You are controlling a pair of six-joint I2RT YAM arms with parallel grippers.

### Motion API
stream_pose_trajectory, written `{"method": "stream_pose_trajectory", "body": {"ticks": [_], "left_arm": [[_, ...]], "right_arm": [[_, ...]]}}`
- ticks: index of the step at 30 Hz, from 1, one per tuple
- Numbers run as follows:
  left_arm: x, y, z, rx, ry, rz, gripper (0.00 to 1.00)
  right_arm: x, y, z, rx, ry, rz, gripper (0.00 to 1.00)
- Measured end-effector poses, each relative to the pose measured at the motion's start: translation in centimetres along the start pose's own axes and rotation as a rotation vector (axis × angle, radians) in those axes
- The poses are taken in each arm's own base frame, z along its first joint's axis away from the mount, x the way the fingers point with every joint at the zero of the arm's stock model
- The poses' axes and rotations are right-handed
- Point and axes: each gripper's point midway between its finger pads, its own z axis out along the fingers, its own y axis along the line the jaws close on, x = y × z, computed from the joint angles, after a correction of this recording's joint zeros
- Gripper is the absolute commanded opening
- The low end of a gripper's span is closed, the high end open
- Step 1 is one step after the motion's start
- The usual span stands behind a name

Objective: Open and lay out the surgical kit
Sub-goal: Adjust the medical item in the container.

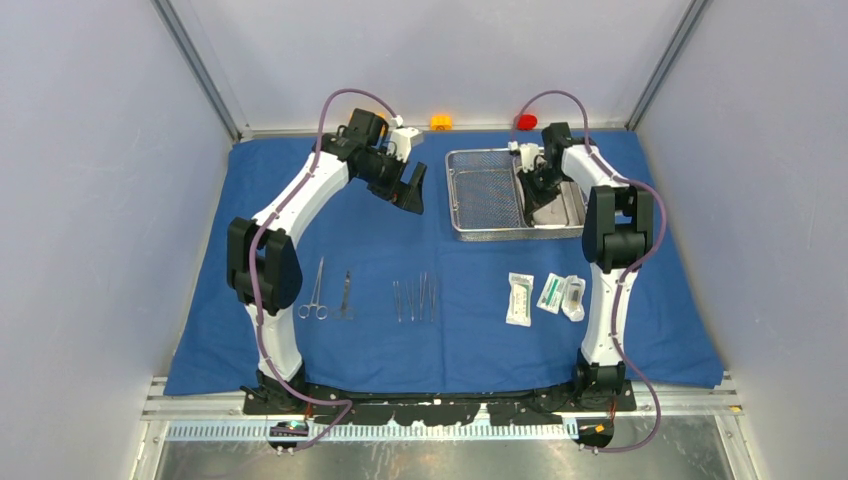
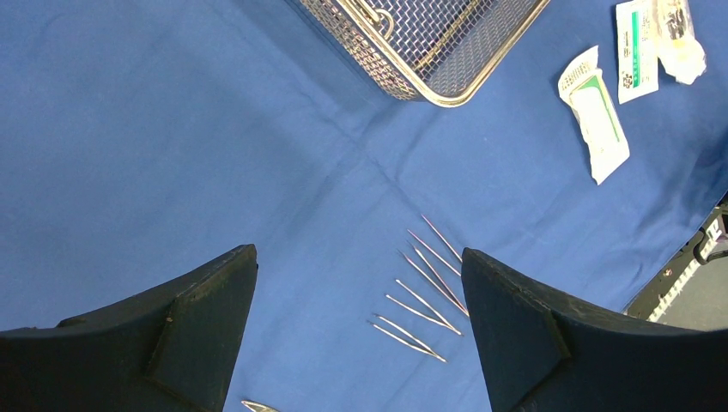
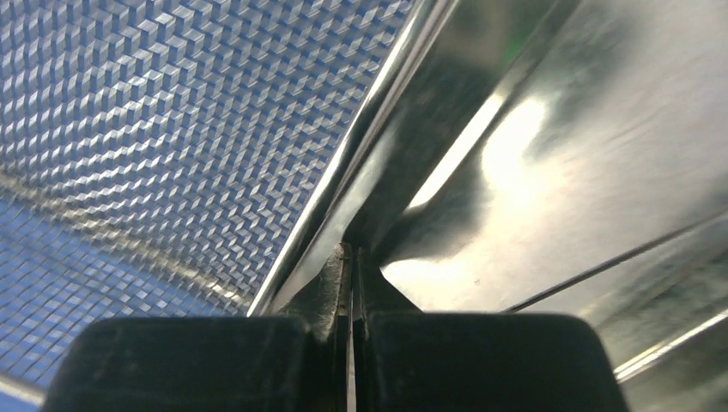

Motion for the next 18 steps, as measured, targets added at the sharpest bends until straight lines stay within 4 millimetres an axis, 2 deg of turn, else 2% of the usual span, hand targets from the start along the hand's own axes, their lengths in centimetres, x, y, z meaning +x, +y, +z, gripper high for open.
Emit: {"method": "stream_pose_trajectory", "body": {"ticks": [6, 13, 18], "left_arm": [[0.0, 0.0, 0.0, 0.000, -0.001, 0.001, 0.91], [-0.2, 0.0, -0.1, 0.000, -0.003, 0.002, 0.91], [-0.3, -0.1, -0.2, 0.000, -0.005, 0.003, 0.91]], "right_arm": [[-2.2, -4.3, -0.7, 0.202, -0.069, 0.041, 0.00], [-2.9, -9.1, -2.4, 0.373, -0.108, 0.126, 0.01], [-2.8, -11.2, -3.5, 0.417, -0.148, 0.218, 0.20]]}}
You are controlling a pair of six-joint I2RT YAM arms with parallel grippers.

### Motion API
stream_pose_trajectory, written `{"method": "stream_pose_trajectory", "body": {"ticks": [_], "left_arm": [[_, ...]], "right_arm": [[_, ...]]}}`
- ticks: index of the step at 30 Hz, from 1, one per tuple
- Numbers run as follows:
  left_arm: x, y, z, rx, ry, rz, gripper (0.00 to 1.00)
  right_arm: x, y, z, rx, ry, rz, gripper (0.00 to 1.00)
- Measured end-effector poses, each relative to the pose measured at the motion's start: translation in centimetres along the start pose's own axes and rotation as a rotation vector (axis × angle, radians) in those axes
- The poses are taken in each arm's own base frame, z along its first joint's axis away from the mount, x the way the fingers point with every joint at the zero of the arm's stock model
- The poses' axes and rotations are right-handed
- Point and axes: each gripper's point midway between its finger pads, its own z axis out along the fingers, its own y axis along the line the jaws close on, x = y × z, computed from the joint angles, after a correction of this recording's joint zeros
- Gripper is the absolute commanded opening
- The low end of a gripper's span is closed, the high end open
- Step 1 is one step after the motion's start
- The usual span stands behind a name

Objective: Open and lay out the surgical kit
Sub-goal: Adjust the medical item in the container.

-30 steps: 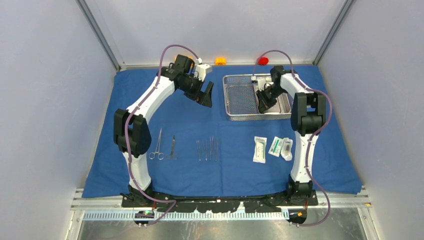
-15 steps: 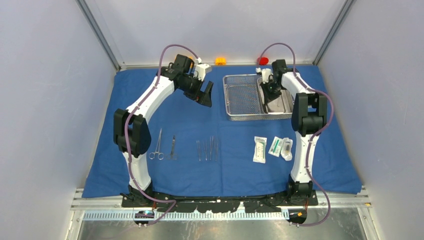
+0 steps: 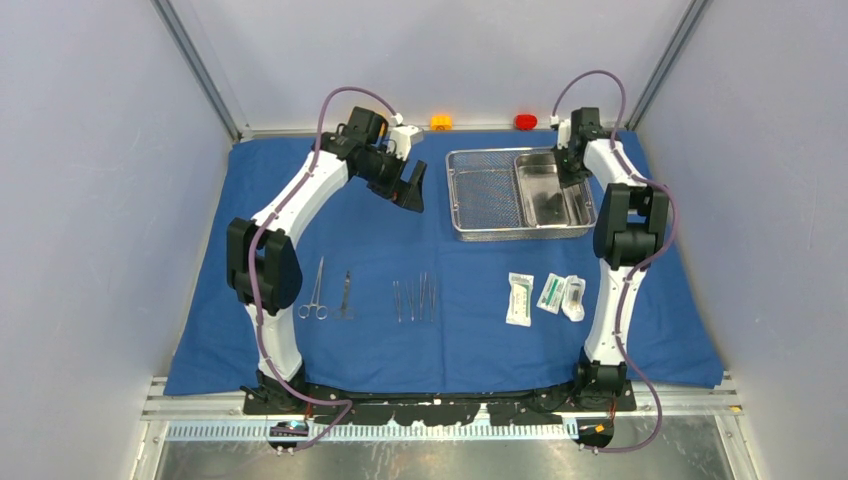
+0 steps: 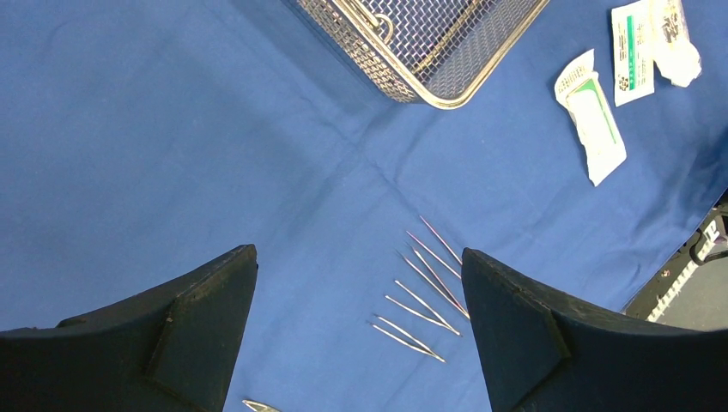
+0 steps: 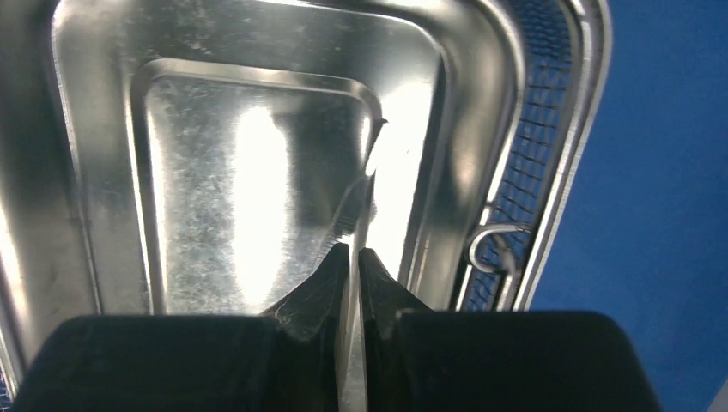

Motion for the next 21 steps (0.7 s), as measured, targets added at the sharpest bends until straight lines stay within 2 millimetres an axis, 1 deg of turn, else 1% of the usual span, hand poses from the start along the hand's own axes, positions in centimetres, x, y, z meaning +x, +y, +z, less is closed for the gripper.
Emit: {"method": "stream_pose_trajectory", "body": {"ticks": [1, 3, 6, 10, 13, 15, 21], "left_arm": [[-0.1, 0.0, 0.0, 0.000, -0.001, 0.001, 0.91], [-0.3, -0.1, -0.1, 0.000, -0.007, 0.004, 0.91], [-0.6, -0.1, -0.3, 0.001, -0.014, 0.007, 0.91], [-0.6, -0.2, -0.3, 0.006, -0.015, 0.007, 0.91], [-0.6, -0.2, -0.3, 0.006, -0.016, 0.008, 0.91], [-0.6, -0.2, -0.3, 0.007, -0.015, 0.007, 0.91], [-0.6, -0.4, -0.3, 0.017, -0.016, 0.004, 0.91]], "right_arm": [[0.0, -0.3, 0.0, 0.002, -0.002, 0.023, 0.27], [0.0, -0.7, -0.1, 0.006, -0.005, 0.063, 0.35], [-0.2, -1.1, -0.2, 0.012, -0.013, 0.105, 0.40], [-1.6, -1.1, -0.1, 0.016, -0.045, 0.143, 0.42], [-2.3, -1.2, 0.3, 0.018, -0.056, 0.162, 0.43], [-2.6, -1.2, 0.9, 0.018, -0.060, 0.173, 0.43], [-2.8, -1.3, 2.9, 0.032, -0.047, 0.205, 0.42]]}}
